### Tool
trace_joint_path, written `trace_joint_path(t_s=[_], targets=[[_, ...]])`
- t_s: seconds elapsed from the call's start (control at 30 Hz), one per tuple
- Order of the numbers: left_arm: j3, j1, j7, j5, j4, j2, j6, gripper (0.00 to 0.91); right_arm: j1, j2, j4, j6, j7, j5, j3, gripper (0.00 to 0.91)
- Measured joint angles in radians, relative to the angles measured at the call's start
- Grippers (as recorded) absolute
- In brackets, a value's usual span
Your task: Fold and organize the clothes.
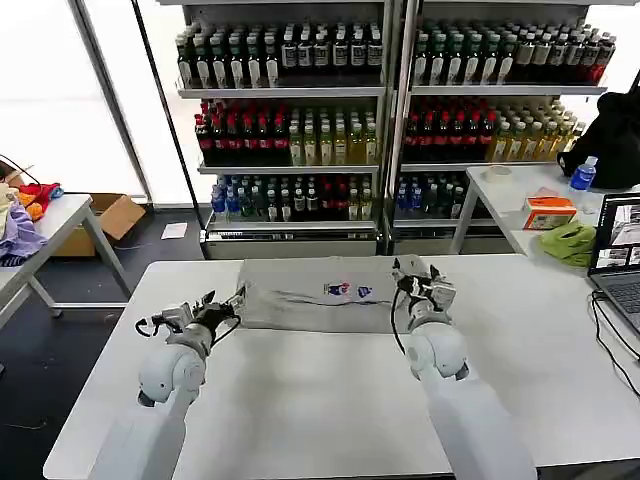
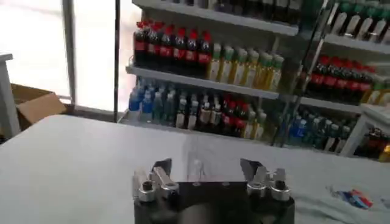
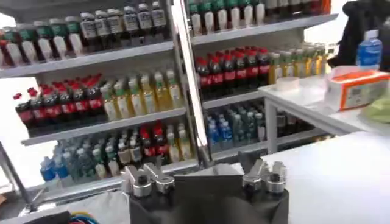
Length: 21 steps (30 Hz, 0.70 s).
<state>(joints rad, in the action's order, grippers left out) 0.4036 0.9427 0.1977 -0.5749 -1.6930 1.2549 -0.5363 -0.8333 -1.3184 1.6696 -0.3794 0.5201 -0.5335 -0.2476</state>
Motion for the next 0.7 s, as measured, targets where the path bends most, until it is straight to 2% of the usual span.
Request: trace_joint_path(t_s=[0.4,0.7], targets=[[-0.006,0.091,-0.011,0.068,-0.06,0.006,-0.002,0.907,-0.17,0.057,0.132,-0.072,0.011,0.079,-0.04,0.907],[-0.027,0.094,-0.014,0.114,-0.052,0.002,-0.006,0.907,-0.217,0.106,0.148,-0.143,-0.002,0.117,-0.042,0.907]])
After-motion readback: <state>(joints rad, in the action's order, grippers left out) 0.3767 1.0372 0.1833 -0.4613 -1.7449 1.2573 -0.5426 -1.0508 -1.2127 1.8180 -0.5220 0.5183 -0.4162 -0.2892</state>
